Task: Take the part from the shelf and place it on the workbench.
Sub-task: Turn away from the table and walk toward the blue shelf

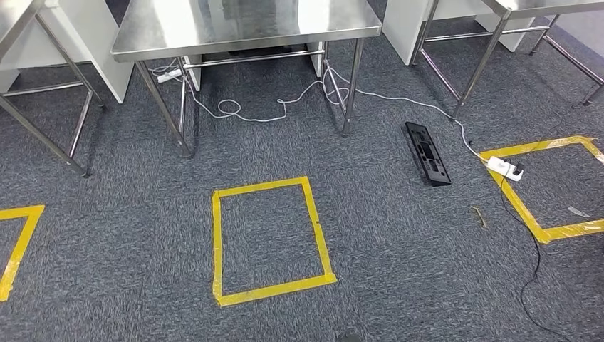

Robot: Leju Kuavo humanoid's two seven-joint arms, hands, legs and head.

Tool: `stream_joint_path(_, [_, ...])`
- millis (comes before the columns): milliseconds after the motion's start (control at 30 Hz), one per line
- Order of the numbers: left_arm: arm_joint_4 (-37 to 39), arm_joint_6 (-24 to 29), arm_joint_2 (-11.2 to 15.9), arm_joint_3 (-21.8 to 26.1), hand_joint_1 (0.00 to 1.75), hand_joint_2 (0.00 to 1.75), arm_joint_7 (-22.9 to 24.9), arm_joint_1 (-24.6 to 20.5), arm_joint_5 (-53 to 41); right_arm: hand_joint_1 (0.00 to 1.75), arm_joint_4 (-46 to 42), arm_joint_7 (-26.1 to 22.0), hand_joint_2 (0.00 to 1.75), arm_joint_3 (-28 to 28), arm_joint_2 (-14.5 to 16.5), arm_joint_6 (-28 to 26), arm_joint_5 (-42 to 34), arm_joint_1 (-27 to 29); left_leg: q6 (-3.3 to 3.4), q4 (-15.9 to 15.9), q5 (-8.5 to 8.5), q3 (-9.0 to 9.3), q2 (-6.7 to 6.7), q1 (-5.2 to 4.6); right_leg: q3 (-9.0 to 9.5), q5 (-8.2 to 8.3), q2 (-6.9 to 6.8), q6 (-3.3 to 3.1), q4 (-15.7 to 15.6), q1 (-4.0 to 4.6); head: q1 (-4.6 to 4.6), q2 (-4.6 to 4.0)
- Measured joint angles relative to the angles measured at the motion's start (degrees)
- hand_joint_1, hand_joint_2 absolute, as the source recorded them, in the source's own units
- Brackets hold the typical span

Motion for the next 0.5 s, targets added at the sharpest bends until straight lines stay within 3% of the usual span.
stream_joint_path(67, [0.03,-0.13,0.21,0.01,0.00,0.00,0.32,0.21,-0.01,0.00,0.01,-0.39,0.00,0.02,0.04,0.32,0.02,0.18,0.03,6.94,-4.82,0.35,-0.20,0.39,-2.60,2.18,-0.18,-1.80,0.47,0.71,-0.17,0.00])
stream_joint_path(100, [0.03,-0.24,0.28,0.01,0.00,0.00,0.29,0.20,0.06,0.00,0.01,-0.48,0.00,0.03,0.06,0.41,0.01,0.21,0.42,6.83,-4.62,2.45,-0.25,0.27,-3.56,2.84,-0.16,-1.84,0.77,1.03,-0.17,0.00])
stream_joint_path(167, [0.02,-0.66,0.48,0.04,0.00,0.00,-0.24,0.12,0.54,0.00,0.01,-0.49,0.00,0.03,0.23,0.49,-0.11,0.20,1.34,-0.82,-3.66,7.89,-0.29,-0.13,-4.31,3.23,-0.14,-1.46,1.13,1.20,-0.15,0.01])
stream_joint_path(200, [0.02,-0.96,0.57,0.11,0.00,0.00,-0.67,0.09,0.96,0.00,0.01,-0.50,0.00,0.02,0.34,0.52,-0.28,0.16,1.66,-3.44,-3.92,9.44,-0.29,-0.38,-4.51,3.49,-0.19,-1.16,1.22,1.25,-0.15,0.01])
stream_joint_path(300, [0.04,-1.67,0.61,0.48,0.00,0.00,-1.98,0.06,2.08,0.00,0.01,-0.68,0.00,-0.01,0.57,0.64,-0.92,0.11,2.28,-5.84,-3.73,9.97,-0.17,-0.71,-4.93,4.33,-0.39,0.05,1.18,1.35,-0.16,0.01])
stream_joint_path(367, [0.04,-1.76,0.42,0.67,0.00,0.00,-2.40,-0.04,2.28,0.00,0.01,-0.98,0.00,-0.03,0.59,0.72,-1.14,0.18,2.94,-7.01,-2.37,9.66,-0.06,-0.51,-6.24,3.22,-0.28,0.33,2.95,1.44,-0.04,-0.01])
stream_joint_path(433, [0.03,-1.74,0.30,0.75,0.00,0.00,-2.55,-0.16,2.24,0.00,0.01,-1.38,0.00,-0.04,0.50,0.86,-1.30,0.21,3.26,-7.54,-1.15,8.72,0.04,-0.54,-9.38,-0.35,-0.08,0.01,9.32,1.11,0.10,-0.01])
stream_joint_path(500, [0.04,-1.70,0.27,0.83,0.00,0.00,-2.57,-0.15,2.07,0.00,0.01,-1.61,0.00,-0.04,0.40,1.02,-1.46,0.33,3.17,-7.49,-0.35,7.59,0.08,-0.61,-12.06,-3.32,-0.05,0.24,16.21,0.63,0.14,0.00])
